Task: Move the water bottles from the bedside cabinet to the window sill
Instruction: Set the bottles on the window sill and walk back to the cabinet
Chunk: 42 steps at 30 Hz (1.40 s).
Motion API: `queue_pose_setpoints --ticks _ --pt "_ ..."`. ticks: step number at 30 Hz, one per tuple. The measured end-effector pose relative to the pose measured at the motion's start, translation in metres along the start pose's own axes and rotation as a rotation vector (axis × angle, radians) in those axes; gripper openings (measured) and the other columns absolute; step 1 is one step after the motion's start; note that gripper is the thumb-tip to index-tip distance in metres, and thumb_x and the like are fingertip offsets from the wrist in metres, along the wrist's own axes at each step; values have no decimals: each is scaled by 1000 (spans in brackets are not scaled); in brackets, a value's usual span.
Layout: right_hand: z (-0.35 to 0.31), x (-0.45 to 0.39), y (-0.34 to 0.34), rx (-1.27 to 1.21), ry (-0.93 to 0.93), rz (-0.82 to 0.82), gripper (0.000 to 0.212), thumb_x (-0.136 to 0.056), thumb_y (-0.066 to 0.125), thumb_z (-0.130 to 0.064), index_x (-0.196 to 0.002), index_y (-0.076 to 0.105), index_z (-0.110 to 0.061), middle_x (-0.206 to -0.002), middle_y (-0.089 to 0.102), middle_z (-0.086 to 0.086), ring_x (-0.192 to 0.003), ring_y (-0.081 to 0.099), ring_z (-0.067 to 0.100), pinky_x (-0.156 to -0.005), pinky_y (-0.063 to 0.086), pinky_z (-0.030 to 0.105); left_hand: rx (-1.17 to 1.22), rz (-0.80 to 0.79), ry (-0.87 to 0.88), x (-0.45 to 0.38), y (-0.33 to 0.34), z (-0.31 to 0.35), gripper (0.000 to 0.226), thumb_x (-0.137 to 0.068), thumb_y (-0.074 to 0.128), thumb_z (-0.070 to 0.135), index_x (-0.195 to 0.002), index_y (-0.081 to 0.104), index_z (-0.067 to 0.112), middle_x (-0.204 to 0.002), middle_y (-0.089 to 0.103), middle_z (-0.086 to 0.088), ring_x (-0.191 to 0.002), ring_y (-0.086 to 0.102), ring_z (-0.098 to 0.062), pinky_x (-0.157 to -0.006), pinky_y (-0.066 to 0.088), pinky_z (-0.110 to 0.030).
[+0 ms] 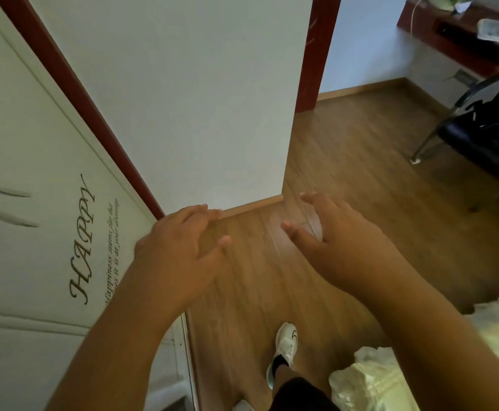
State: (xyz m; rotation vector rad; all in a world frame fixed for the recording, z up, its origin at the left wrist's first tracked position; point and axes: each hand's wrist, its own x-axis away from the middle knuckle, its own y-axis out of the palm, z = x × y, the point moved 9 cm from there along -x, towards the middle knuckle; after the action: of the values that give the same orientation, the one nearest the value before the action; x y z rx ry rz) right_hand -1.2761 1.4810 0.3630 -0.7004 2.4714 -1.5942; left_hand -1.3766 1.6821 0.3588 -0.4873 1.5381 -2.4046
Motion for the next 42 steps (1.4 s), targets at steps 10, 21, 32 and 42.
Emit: queue_pose_setpoints --ticks 10,21,32,42 --pt "1 -140 -47 -47 -91 8 70 -93 41 -73 -152 31 -38 -158 39 -12 -134 51 15 -107 44 45 -58 87 -68 -114 -44 34 54 -95 47 59 -146 36 47 -158 32 18 -147 28 -13 -117 31 -52" --pt "73 -224 -118 -26 63 65 71 -92 43 -72 -152 28 -37 -160 33 -10 -137 48 18 -110 44 51 -90 -40 34 -231 -15 121 68 -85 32 71 -149 30 48 -161 25 18 -148 26 -11 -119 27 -46" --pt "172 -278 -172 -20 464 153 72 -93 41 -70 -154 24 -37 -163 27 -8 -143 40 22 -114 39 49 -129 -177 369 -385 22 233 73 -79 27 75 -146 33 48 -160 27 21 -147 30 -10 -118 26 -40" --pt "191 -334 -218 -31 731 300 74 -92 41 -71 -155 20 -39 -163 25 -13 -142 41 18 -114 40 48 -79 -230 708 -512 5 318 60 -91 42 68 -146 36 46 -158 31 20 -143 34 -11 -114 35 -42"
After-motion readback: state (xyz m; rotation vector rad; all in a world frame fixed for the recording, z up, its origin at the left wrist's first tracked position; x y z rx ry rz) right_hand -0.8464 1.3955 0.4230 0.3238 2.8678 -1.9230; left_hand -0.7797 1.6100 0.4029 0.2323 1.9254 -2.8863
